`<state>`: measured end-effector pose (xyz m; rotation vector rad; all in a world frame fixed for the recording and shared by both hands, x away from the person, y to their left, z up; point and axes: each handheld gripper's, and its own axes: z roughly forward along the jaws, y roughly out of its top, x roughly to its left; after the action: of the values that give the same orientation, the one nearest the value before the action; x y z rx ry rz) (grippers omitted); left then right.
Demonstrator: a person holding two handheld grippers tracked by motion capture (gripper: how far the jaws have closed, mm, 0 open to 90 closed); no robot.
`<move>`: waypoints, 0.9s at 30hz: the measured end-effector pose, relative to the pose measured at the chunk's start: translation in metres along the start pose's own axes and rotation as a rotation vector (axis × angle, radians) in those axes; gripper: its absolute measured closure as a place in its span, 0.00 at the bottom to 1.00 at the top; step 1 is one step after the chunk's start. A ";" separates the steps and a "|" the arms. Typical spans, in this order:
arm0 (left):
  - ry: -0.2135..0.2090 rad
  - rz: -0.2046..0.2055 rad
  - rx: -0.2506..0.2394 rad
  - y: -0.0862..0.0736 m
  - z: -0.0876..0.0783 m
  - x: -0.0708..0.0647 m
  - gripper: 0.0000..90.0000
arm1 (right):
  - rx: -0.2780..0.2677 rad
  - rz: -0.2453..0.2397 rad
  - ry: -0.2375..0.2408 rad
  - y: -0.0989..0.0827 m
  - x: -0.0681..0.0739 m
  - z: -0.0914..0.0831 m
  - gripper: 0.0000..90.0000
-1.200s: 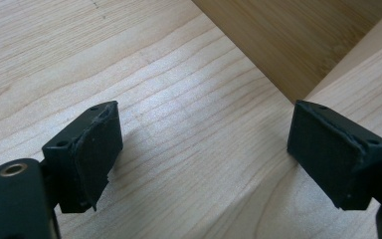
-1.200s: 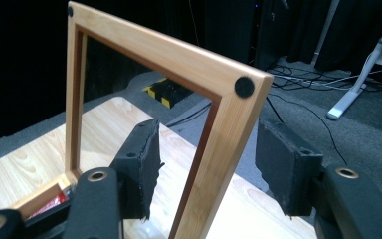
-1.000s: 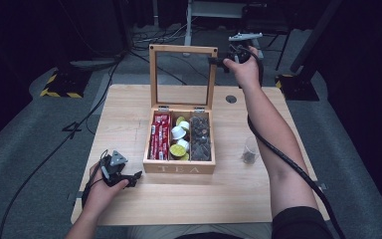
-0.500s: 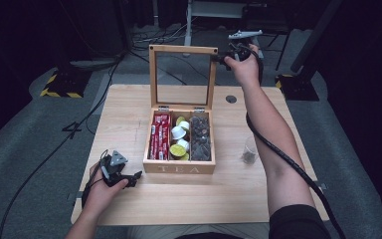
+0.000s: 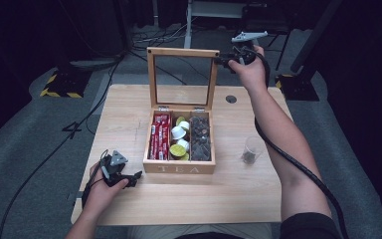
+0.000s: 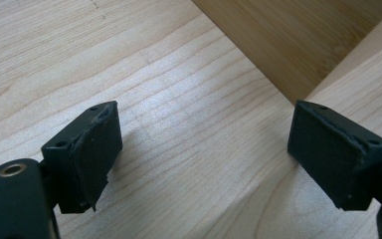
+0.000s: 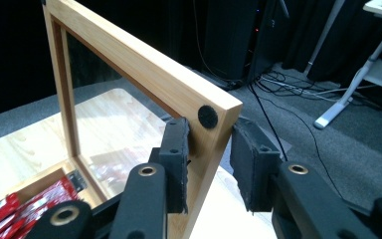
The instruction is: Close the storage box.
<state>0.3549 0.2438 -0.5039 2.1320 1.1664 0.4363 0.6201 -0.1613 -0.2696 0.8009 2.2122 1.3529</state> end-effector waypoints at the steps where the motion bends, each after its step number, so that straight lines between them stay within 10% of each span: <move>1: -0.001 -0.003 0.000 0.000 0.000 0.000 0.16 | -0.003 -0.006 0.002 0.000 0.002 -0.003 0.77; 27: 0.003 -0.008 -0.006 0.000 0.001 -0.001 0.16 | 0.022 -0.126 0.087 -0.018 0.072 -0.071 0.73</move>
<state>0.3550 0.2426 -0.5044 2.1217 1.1733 0.4390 0.5181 -0.1665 -0.2589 0.6089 2.3056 1.3280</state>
